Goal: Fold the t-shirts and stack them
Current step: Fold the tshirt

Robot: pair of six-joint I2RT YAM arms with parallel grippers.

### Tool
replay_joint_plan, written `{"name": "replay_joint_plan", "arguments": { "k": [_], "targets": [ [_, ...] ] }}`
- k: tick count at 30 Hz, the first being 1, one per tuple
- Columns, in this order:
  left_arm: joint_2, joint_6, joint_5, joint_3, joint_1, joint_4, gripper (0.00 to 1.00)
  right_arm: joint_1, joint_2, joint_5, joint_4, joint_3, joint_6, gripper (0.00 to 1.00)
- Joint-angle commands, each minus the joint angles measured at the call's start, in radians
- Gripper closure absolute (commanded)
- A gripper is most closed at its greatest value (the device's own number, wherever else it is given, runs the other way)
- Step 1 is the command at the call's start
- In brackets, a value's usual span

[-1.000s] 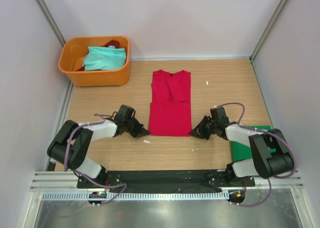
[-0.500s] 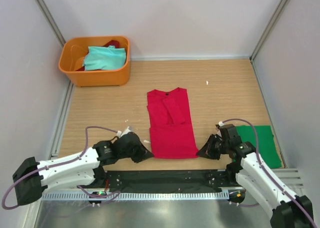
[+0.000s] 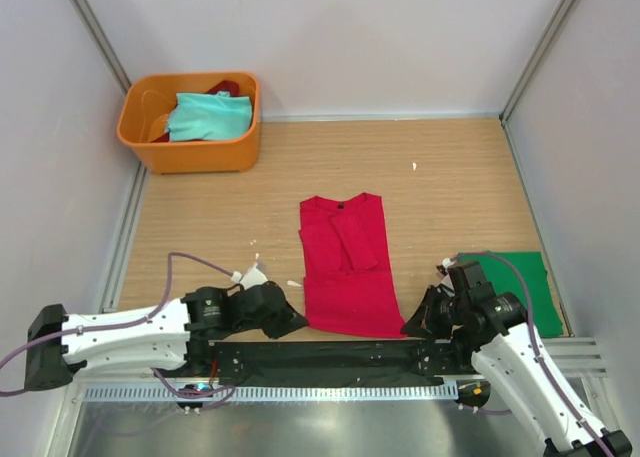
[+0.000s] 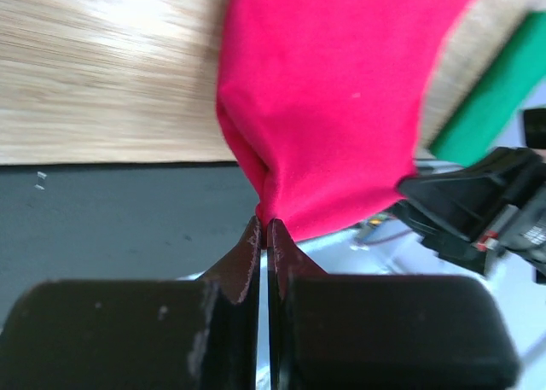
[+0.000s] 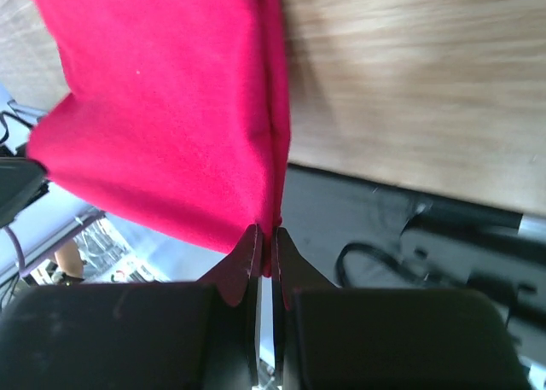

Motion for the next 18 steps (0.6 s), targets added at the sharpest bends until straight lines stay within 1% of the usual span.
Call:
{"name": "replay_joint_plan", "arguments": {
  "k": [1,2,3,4,5,6,7,8,9,10,11,12,13,14,15,16,17,18],
  "targets": [
    [-0.073,0.023,-0.115,0.110,0.035,-0.162,1.00,0.003,0.073,0.000,-0.085,0.141,-0.070,0.98],
    [-0.086,0.054,-0.112,0.131,0.066,-0.185,1.00,0.003,0.106,0.005,-0.078,0.171,-0.083,0.98],
    [-0.083,0.092,-0.103,0.160,0.100,-0.220,1.00,0.003,0.196,0.029,-0.069,0.245,-0.115,0.98],
    [-0.077,0.185,-0.083,0.211,0.184,-0.230,1.00,0.003,0.240,0.036,-0.049,0.283,-0.126,0.98],
    [-0.043,0.236,-0.028,0.242,0.233,-0.238,1.00,0.002,0.283,0.048,-0.038,0.364,-0.136,0.98],
    [-0.023,0.284,0.012,0.265,0.281,-0.233,1.00,0.002,0.371,0.057,-0.029,0.404,-0.146,0.98],
    [0.006,0.342,0.049,0.289,0.336,-0.230,1.00,0.000,0.413,0.063,0.009,0.441,-0.153,0.98],
    [0.034,0.432,0.083,0.344,0.424,-0.215,1.00,0.000,0.461,0.063,0.030,0.474,-0.155,0.98],
    [0.095,0.478,0.139,0.371,0.471,-0.209,1.00,-0.001,0.542,0.066,0.048,0.535,-0.158,0.98],
    [0.129,0.521,0.166,0.404,0.508,-0.201,1.00,-0.003,0.588,0.062,0.092,0.560,-0.159,0.98],
    [0.162,0.596,0.184,0.435,0.543,-0.199,1.00,-0.004,0.626,0.062,0.112,0.581,-0.158,0.98],
    [0.234,0.629,0.225,0.495,0.615,-0.201,1.00,-0.007,0.662,0.059,0.134,0.622,-0.155,0.98],
    [0.265,0.658,0.276,0.519,0.643,-0.190,1.00,-0.016,0.733,0.047,0.178,0.641,-0.149,0.98],
    [0.304,0.710,0.301,0.541,0.676,-0.158,1.00,-0.023,0.765,0.045,0.200,0.661,-0.144,0.98],
    [0.337,0.730,0.325,0.591,0.727,-0.143,1.00,-0.027,0.800,0.040,0.215,0.701,-0.144,0.98],
    [0.412,0.755,0.351,0.621,0.749,-0.140,1.00,-0.044,0.829,0.037,0.238,0.724,-0.146,0.98],
    [0.448,0.775,0.364,0.662,0.764,-0.135,1.00,-0.050,0.889,0.024,0.244,0.747,-0.153,0.98],
    [0.480,0.813,0.373,0.697,0.790,-0.133,1.00,-0.056,0.915,0.019,0.251,0.788,-0.156,0.98]
  ]
}}
